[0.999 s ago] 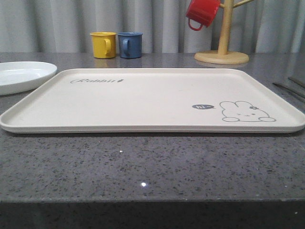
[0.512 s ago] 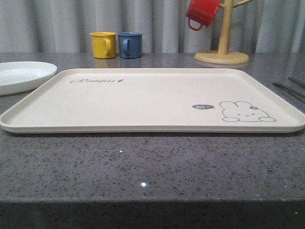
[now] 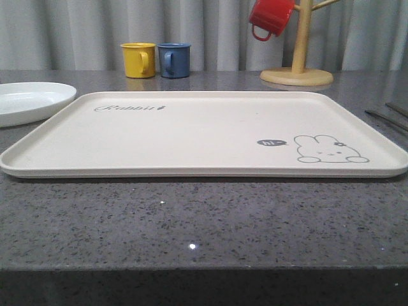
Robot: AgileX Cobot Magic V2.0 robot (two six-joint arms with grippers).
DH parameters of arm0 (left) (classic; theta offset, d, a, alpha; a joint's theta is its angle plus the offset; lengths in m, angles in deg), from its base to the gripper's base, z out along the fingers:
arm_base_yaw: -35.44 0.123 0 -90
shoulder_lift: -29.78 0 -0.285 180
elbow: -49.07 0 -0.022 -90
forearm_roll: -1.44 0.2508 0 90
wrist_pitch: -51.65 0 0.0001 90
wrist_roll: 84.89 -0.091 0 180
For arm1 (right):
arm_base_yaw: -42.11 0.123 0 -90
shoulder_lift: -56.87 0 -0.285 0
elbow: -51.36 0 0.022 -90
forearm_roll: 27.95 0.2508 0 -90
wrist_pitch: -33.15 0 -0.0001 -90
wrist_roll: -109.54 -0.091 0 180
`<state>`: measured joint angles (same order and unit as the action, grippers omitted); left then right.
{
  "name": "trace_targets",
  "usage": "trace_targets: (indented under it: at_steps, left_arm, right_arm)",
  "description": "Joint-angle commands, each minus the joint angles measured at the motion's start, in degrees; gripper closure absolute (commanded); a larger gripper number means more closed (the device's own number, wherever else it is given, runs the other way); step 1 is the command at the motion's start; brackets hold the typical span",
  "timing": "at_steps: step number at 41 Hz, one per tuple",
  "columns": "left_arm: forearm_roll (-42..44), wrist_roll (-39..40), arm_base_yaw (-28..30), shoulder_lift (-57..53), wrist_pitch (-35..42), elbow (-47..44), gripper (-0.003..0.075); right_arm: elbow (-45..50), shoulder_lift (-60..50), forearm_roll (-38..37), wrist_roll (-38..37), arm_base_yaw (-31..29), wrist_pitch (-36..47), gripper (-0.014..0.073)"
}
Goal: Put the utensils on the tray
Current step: 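Grasp the white plate with the left gripper and lift it over the tray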
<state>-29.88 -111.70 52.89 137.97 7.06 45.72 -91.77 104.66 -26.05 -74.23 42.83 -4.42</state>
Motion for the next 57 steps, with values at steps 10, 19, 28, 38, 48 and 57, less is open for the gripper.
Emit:
trace_targets:
  at_steps: [10, 19, 28, 38, 48, 57]
  left_arm:
    - [-1.85, -0.55, 0.0, -5.56, 1.15, 1.79, 0.0738]
    - [-5.2, -0.97, 0.0, -11.0, -2.04, 3.12, 0.0738]
    - [-9.2, -3.0, -3.22, -12.18, -11.02, 5.91, 0.0738]
    - [-9.03, -3.38, -13.63, -11.57, -11.42, 5.91, 0.0738]
    - [-8.9, -4.46, -23.4, -8.63, -11.29, 5.91, 0.0738]
    - [-8.69, -4.46, -27.2, -4.73, -11.29, 5.91, 0.0738]
  right_arm:
    - [-2.01, 0.15, -0.54, 0.08, -0.35, 3.53, 0.0193]
    - [-2.01, 0.15, -0.54, 0.08, -0.35, 3.53, 0.0193]
    - [-2.01, 0.15, -0.54, 0.08, -0.35, 3.53, 0.0193]
    - [-2.01, 0.15, -0.54, 0.08, -0.35, 3.53, 0.0193]
    - [-2.01, 0.15, -0.54, 0.08, -0.35, 3.53, 0.0193]
    - [-2.01, 0.15, -0.54, 0.08, -0.35, 3.53, 0.0193]
